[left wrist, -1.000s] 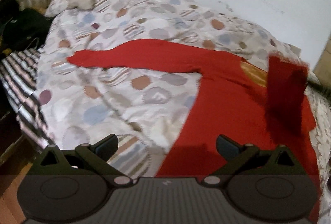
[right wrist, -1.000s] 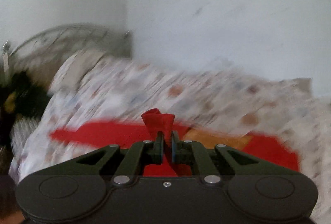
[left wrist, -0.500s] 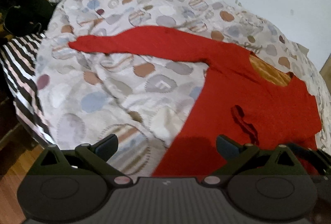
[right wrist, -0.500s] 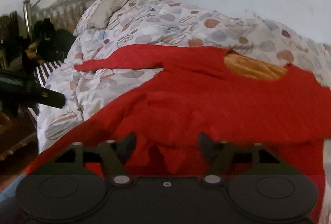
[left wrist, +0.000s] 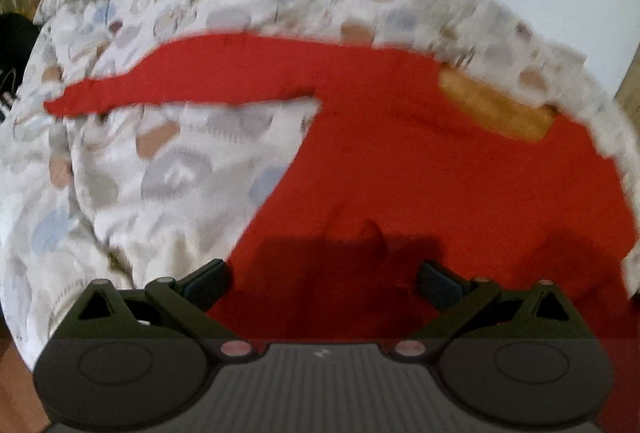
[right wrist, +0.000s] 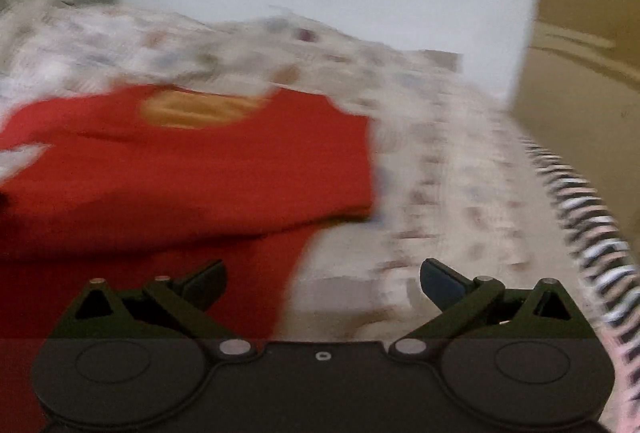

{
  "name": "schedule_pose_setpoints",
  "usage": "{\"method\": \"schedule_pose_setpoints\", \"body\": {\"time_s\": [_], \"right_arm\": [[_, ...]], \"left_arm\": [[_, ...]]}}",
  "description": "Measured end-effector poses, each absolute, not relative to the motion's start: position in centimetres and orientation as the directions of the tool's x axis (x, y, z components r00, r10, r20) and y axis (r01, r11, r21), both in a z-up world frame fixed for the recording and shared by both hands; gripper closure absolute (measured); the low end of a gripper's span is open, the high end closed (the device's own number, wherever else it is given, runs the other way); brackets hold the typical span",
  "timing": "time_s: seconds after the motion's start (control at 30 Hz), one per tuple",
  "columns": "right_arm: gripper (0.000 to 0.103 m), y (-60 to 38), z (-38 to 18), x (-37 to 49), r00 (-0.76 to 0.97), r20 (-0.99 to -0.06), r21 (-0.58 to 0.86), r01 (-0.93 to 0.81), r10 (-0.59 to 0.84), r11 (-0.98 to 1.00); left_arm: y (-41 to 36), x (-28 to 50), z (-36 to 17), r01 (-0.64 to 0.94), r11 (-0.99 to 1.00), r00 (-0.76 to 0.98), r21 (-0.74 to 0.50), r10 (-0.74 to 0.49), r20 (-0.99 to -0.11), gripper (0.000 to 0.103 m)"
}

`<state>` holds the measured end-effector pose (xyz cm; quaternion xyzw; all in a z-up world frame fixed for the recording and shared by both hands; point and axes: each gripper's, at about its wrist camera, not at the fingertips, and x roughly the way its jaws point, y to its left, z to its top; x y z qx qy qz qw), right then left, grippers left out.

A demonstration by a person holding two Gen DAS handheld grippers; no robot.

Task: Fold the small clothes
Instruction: 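Withdraw the right gripper and move the left gripper toward the other sleeve cuff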

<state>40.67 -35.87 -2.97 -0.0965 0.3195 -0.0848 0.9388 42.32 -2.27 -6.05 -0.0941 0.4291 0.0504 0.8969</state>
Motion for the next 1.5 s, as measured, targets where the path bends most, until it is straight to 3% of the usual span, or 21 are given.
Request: {"method": "schedule_pose_setpoints", "body": {"time_s": [0.27, 0.43, 0.6, 0.87, 1.07, 1.2, 1.33, 1.5], "right_arm": [[0.001, -36.3, -7.0, 46.8, 0.785, -0.505, -0.504, 0.070, -0.360, 0.861], [0.001, -36.5, -7.1, 49.0, 0.825, -0.329, -0.586, 0.204, -0.460, 0.784], [0.001, -39.1, -6.6, 48.6, 0.794, -0.328, -0.470, 0.333, -0.512, 0.817], [0.001, -38.7, -6.6, 48.4, 0.765, -0.431, -0.456, 0.273, -0.478, 0.847], [0.000, -37.8, -4.3, 43.9, 0.760, -0.530, -0.335, 0.219, -0.376, 0.916], [0.000, -36.2, -2.6, 40.0, 0.769, -0.577, -0.197, 0.197, -0.276, 0.961], [0.000, -33.0, -1.8, 36.3, 0.805, -0.579, -0.036, 0.133, -0.129, 0.990], [0.000, -28.7, -2.8, 34.4, 0.831, -0.556, 0.068, 0.015, 0.026, 0.998]], "left_arm": [[-1.7, 41.3, -7.7, -0.160, 0.978, 0.637, -0.137, -0.003, -0.771, 0.001], [-2.1, 41.4, -7.8, -0.137, 0.985, 0.635, -0.104, 0.007, -0.772, 0.000], [-2.0, 41.5, -8.0, -0.117, 0.987, 0.633, -0.109, -0.010, -0.774, 0.000], [-0.7, 40.7, -7.5, -0.108, 0.980, 0.632, -0.167, -0.061, -0.773, 0.000], [4.9, 39.6, -5.9, -0.196, 0.950, 0.640, -0.243, -0.064, -0.766, 0.000], [10.7, 39.9, -6.3, -0.312, 0.918, 0.661, -0.245, 0.024, -0.750, 0.000], [16.7, 41.3, -7.8, -0.510, 0.827, 0.601, -0.236, 0.147, -0.786, 0.000], [20.8, 43.9, -7.6, -0.547, 0.793, 0.597, -0.268, 0.145, -0.789, 0.000]]}}
